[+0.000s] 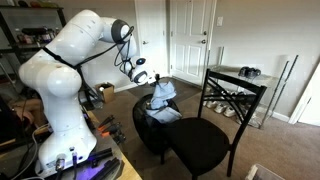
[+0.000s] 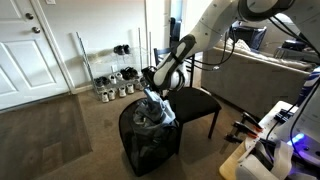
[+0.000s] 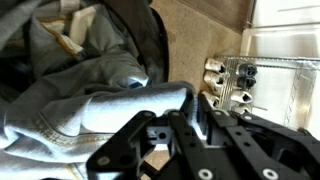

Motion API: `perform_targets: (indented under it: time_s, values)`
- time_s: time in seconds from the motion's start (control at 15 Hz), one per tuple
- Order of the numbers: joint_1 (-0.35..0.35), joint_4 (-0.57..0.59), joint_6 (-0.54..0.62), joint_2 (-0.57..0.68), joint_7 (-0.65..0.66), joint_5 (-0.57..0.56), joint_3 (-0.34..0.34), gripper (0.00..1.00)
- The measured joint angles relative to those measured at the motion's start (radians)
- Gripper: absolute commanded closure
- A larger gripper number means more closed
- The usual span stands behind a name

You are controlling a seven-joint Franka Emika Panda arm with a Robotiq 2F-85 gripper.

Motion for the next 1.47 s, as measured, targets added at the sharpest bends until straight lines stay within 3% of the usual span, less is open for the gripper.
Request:
perform_targets:
  time_s: [0.4,0.67,1.07,1.4,1.47]
  values:
    - [-0.036,-0.170,-0.002,-0.004,-0.105,-0.043,0.100,0.98]
    - [-0.036,-0.267,-0.046,0.001,-0.158,-0.046,0.095,0.98]
    - [-0.037,-0.269,-0.085,0.016,-0.165,-0.046,0.059,0.98]
    - [-0.018,-0.190,-0.143,0.025,-0.214,-0.068,0.075,0.98]
    - [-0.005,-0.170,-0.163,0.027,-0.227,-0.074,0.079,0.67]
